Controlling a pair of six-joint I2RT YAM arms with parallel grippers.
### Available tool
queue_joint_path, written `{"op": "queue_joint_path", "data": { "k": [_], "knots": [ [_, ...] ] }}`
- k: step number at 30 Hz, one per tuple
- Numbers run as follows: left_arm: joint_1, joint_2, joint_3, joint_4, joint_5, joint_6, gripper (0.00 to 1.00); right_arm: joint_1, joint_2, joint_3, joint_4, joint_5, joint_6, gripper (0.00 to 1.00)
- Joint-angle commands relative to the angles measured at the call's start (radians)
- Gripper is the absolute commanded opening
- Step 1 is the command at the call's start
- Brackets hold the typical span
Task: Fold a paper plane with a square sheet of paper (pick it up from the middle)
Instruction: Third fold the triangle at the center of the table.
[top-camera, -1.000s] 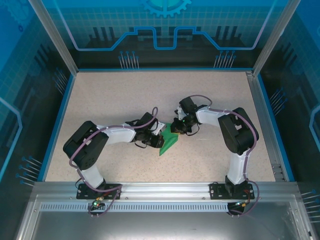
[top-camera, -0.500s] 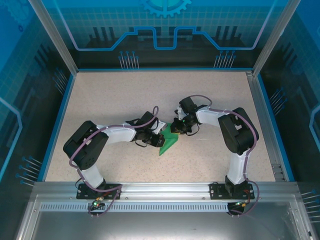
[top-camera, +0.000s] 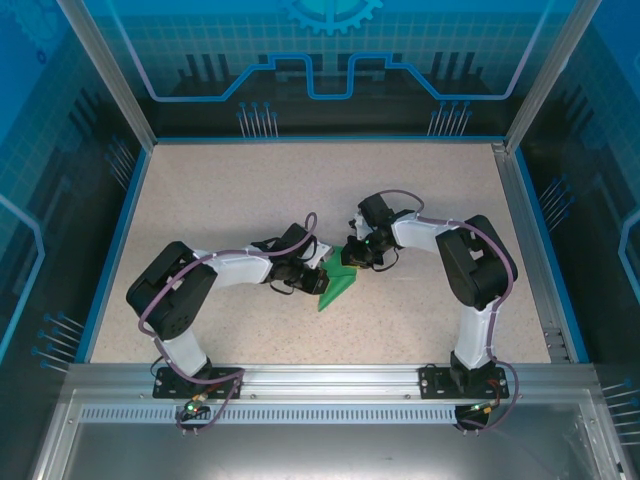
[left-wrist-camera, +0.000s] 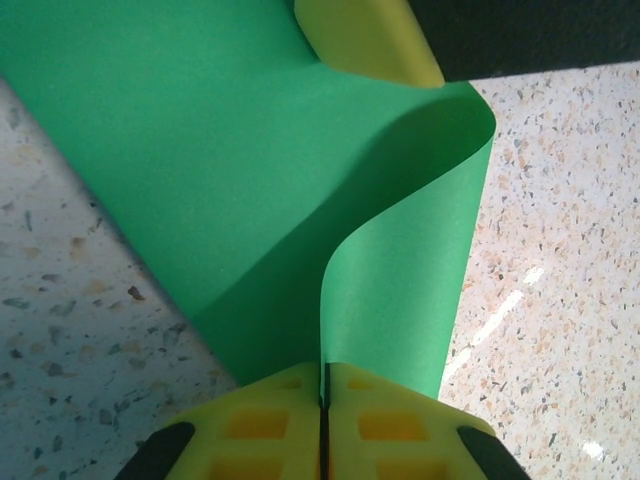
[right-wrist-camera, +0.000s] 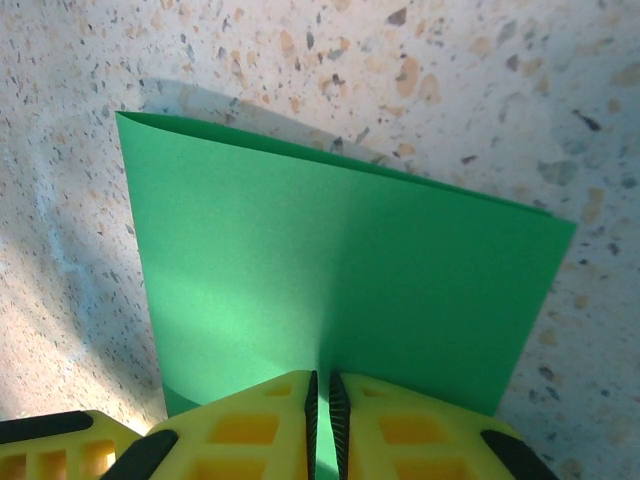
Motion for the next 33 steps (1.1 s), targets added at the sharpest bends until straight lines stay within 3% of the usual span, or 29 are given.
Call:
{"op": "queue_joint_path", "data": {
  "k": [1,18,33],
  "knots": [
    [0.009,-0.010,-0.017,-0.016,-0.002,-0.018,0.10,0.013,0.030,-0.012,-0.054,0.037,-0.009,0.16],
    [0.010,0.007,-0.032,-0.007,-0.002,-0.043,0.10,0.012,-0.011,-0.008,-0.039,0.013,-0.001,0.17],
    [0.009,0.013,-0.006,-0.010,0.002,-0.024,0.10,0.001,-0.238,-0.135,0.028,-0.011,0.053,0.19]
  ]
}}
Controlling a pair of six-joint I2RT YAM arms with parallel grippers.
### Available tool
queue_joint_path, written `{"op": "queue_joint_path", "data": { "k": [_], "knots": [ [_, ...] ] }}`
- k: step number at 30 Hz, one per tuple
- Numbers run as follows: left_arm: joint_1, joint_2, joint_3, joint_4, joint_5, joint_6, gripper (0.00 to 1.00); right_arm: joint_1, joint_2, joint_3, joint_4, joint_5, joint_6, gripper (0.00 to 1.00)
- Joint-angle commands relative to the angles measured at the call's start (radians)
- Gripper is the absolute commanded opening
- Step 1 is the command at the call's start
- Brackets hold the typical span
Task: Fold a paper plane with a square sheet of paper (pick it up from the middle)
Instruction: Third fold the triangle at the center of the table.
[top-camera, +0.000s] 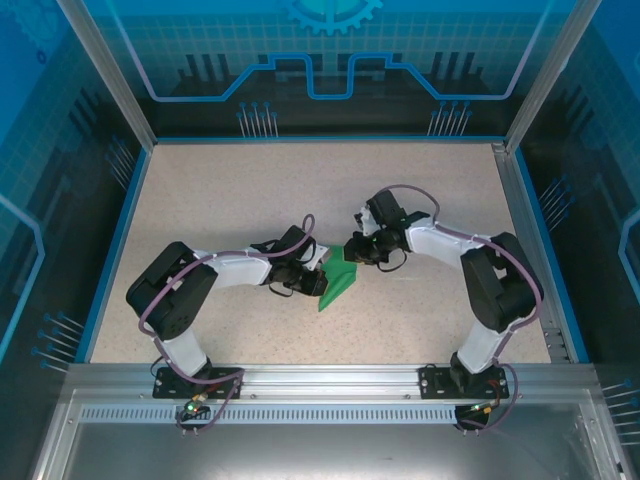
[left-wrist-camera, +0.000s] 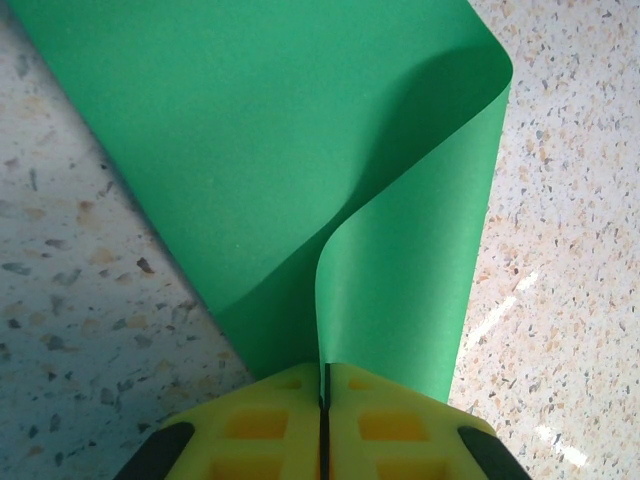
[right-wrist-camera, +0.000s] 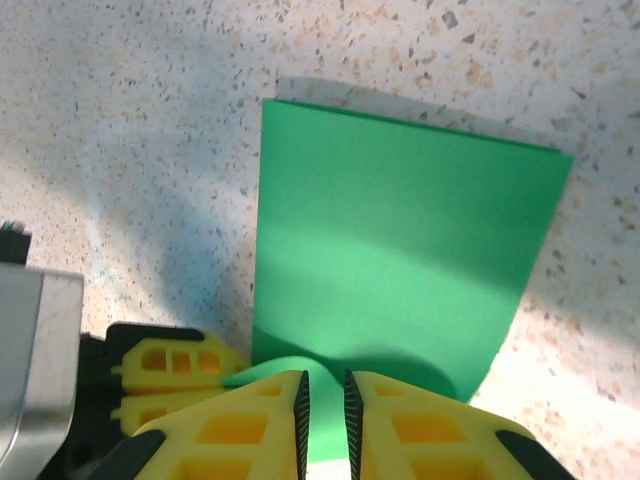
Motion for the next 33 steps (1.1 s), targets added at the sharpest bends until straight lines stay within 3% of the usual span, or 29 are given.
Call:
{"op": "queue_joint_path", "data": {
  "k": [1,12,23,33],
  "knots": [
    [0.009,0.015,0.021,-0.024,0.000,0.026,0.11,0.004,-0.044,-0.056,0.024,-0.020,0.027,0.18],
    [0.009,-0.005,0.023,-0.031,0.004,0.044,0.11,0.023,-0.044,-0.094,0.070,-0.014,0.049,0.16],
    [0.008,0.003,0.028,-0.039,0.006,0.054,0.11,-0.008,0.186,0.122,-0.030,0.051,-0.011,0.14],
    [0.009,-0.009,0.054,-0.053,0.006,0.067,0.11,-0.006,0.260,0.139,-0.054,0.058,-0.040,0.13]
  ]
}}
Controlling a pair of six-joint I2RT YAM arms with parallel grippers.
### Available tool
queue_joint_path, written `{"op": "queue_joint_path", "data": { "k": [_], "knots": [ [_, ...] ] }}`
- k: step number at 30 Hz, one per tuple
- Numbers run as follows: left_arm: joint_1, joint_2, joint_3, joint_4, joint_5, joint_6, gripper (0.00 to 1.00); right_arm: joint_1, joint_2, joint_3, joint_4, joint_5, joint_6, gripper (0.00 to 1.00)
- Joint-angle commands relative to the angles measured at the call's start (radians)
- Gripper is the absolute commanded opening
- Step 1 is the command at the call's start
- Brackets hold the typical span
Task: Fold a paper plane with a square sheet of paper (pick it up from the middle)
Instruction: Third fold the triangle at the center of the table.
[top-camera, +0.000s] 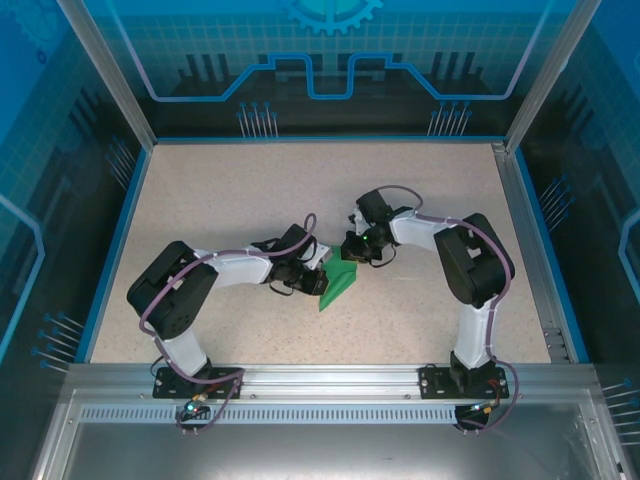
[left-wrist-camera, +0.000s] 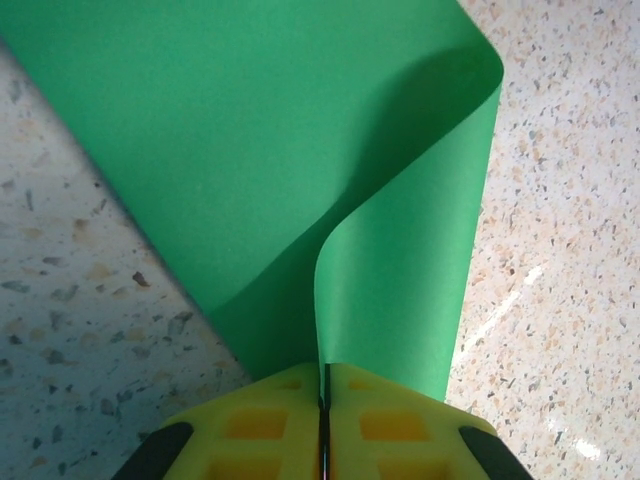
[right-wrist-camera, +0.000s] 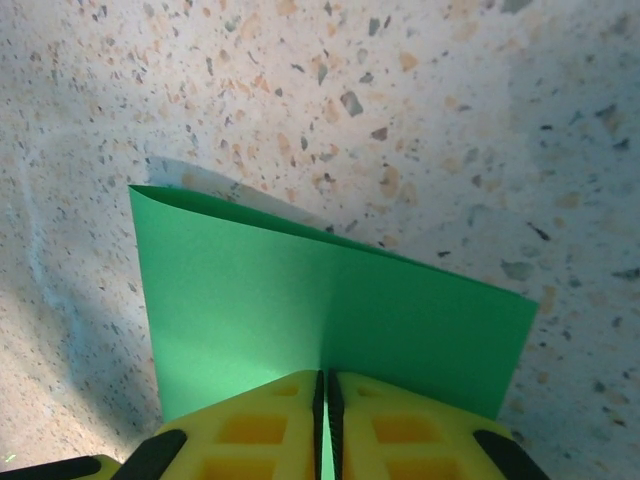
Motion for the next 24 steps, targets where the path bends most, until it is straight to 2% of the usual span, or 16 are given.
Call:
{"op": "queue_joint_path", "data": {
  "k": [1,17,24],
  "knots": [
    [0.009,-0.012,0.033,-0.035,0.004,0.034,0.11,-0.005,0.033,0.004,-0.049,0.009,-0.023,0.13],
    [0.008,0.021,0.009,-0.005,-0.005,0.030,0.11,-0.004,0.008,-0.010,-0.046,-0.017,-0.026,0.14],
    [0.009,0.036,0.012,-0.022,-0.009,0.052,0.11,-0.007,-0.078,-0.021,-0.060,-0.021,-0.024,0.15]
  ]
}}
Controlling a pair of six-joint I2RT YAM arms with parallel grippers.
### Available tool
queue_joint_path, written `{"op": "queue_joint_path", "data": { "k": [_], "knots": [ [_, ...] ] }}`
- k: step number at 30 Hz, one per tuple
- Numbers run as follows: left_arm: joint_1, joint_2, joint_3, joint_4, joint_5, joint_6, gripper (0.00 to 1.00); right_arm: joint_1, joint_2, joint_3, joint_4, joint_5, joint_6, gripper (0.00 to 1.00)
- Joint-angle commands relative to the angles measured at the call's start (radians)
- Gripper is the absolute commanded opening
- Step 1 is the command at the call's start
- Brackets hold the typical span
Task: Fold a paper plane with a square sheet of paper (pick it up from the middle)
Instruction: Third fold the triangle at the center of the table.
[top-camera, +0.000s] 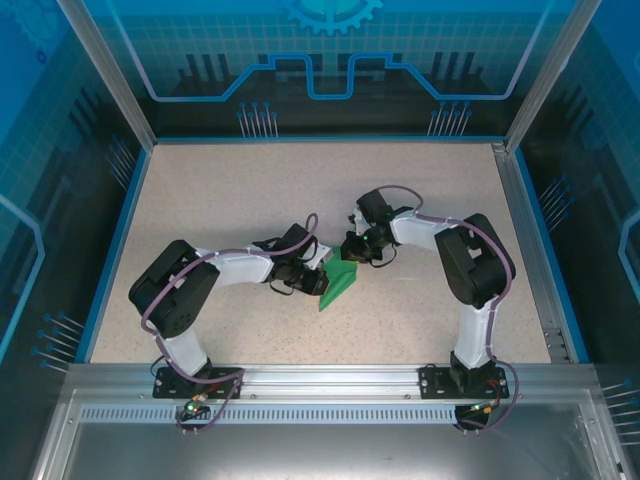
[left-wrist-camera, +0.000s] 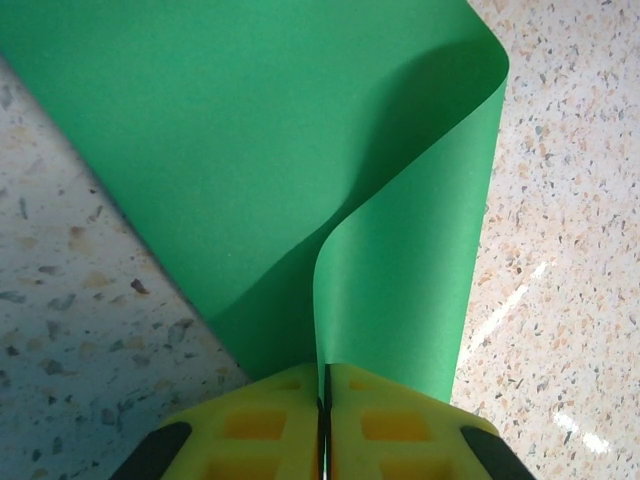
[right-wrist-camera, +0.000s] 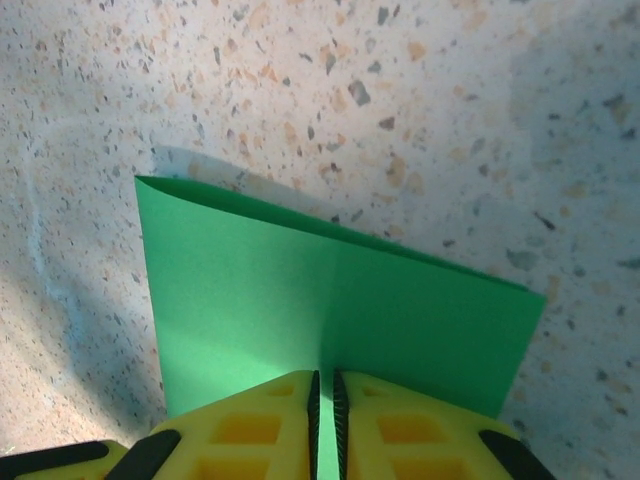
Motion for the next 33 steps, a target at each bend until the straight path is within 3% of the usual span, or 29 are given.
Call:
{"op": "queue_joint_path", "data": {
  "k": [1,7,13,33],
  "knots": [
    [0.008,0.025,0.004,-0.014,-0.007,0.034,0.11,-0.007,-0.084,-0.025,-0.047,-0.015,-0.014,0.15],
    [0.009,0.022,0.003,-0.020,-0.005,0.040,0.11,-0.013,-0.204,-0.138,0.027,-0.056,0.040,0.16],
    [0.008,0.020,0.012,-0.028,-0.004,0.043,0.11,0.048,-0.196,-0.210,0.159,-0.154,0.118,0.14],
    [0.008,0.028,0.031,-0.053,-0.007,0.054,0.11,0.066,-0.136,-0.282,0.218,-0.116,0.150,0.13]
  ]
}}
